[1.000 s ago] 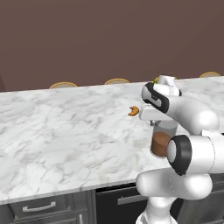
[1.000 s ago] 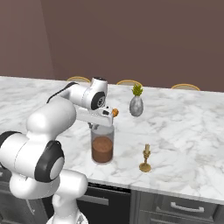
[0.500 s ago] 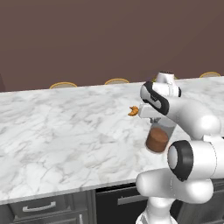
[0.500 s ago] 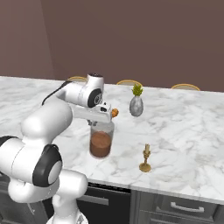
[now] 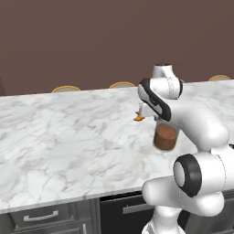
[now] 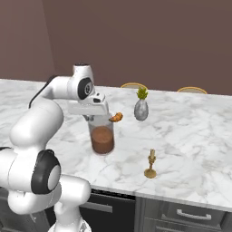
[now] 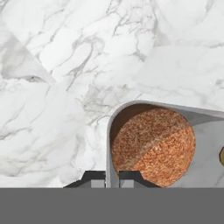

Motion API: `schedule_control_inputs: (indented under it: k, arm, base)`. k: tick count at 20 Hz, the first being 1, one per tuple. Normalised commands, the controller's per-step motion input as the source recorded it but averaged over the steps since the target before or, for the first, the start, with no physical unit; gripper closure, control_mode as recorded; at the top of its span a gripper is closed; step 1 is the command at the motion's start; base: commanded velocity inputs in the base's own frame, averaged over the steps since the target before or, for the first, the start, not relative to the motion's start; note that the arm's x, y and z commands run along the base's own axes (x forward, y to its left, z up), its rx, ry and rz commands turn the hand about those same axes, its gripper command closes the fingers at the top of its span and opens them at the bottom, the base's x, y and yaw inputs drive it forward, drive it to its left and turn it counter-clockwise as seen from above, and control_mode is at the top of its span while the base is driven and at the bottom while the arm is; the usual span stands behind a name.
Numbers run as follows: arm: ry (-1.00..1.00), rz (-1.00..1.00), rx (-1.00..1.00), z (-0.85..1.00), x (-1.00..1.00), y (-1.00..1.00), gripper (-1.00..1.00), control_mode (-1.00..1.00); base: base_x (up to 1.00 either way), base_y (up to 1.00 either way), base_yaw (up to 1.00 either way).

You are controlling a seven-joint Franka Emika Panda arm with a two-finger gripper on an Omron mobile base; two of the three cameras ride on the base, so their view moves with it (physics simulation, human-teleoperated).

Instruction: Pick the jar and candle from the dining table and place them in the open cabinet. Close the cabinet after placing the objects.

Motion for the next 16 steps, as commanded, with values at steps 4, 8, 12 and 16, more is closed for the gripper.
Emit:
schedule_control_inputs:
  k: [4,8,12,16]
  arm:
    - [-0.01,0.21,-0.14,0.33,-0.24,0.03,1.00,-1.00]
    - [-0.10,0.31,-0.13,0.33,-0.39,0.02,1.00,-1.00]
    - [-0.12,0.39,-0.06,0.25,-0.38,0.00,1.00,-1.00]
    - [-0.09,0.42,-0.01,0.19,-0.36,0.00,1.00,-1.00]
  base:
    - [0.00,0.00,0.00]
    - [0.00,0.00,0.00]
    - [0.00,0.00,0.00]
    - [0.00,0.00,0.00]
